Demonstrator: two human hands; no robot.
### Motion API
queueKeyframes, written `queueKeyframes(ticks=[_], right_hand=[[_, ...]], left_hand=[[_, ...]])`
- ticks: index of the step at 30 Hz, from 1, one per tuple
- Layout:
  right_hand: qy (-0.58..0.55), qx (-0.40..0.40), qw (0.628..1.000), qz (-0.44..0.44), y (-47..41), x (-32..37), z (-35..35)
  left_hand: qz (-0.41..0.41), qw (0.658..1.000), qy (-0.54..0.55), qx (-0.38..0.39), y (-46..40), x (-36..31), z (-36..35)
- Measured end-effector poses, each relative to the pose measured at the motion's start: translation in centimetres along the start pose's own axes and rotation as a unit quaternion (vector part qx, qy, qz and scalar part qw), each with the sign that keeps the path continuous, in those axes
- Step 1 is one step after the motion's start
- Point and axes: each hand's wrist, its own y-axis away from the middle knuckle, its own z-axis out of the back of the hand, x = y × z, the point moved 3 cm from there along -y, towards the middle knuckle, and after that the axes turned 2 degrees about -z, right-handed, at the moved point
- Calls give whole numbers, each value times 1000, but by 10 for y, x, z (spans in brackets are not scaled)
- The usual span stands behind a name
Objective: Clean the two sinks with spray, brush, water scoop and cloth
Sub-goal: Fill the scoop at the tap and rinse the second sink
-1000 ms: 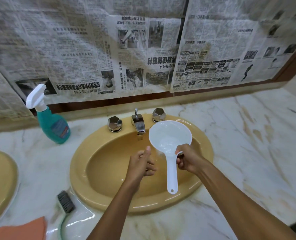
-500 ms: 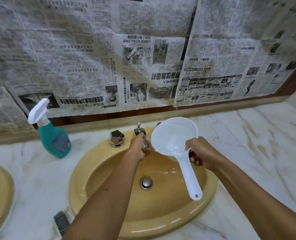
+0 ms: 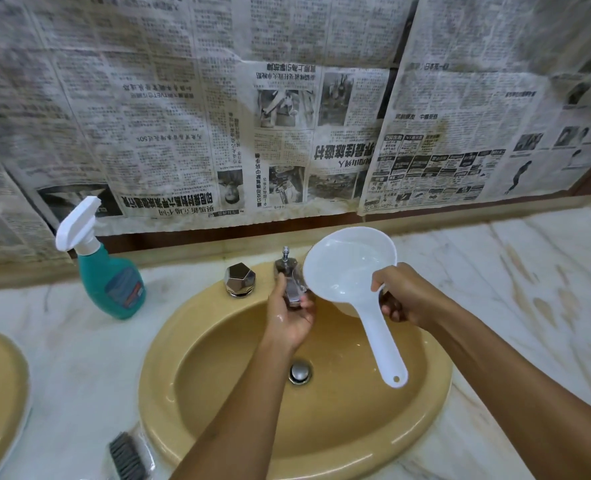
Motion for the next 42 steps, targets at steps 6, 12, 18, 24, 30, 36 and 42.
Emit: queueKeyframes(ticks=[6, 12, 18, 24, 30, 36, 42], right_hand=[[10, 17, 1000, -14, 7, -6, 14], [70, -7, 998, 5, 5, 2, 49], [103, -9, 994, 24, -18, 18, 83], [129, 6, 990, 52, -54, 33, 107], [158, 36, 985, 65, -82, 34, 125], [196, 22, 978, 60, -97, 16, 162], [229, 4, 972, 61, -95, -19, 199]], left_hand=[[13, 997, -13, -73, 16, 38, 13], [-55, 964, -223, -136, 11, 49, 8], [-311, 756, -563, -123, -11, 57, -29], [-308, 486, -802, -158, -71, 43, -69], [-253, 291, -904, -185, -98, 46, -98], [-139, 70, -976, -149, -119, 83, -94], [-172, 119, -976, -55, -103, 158, -73]])
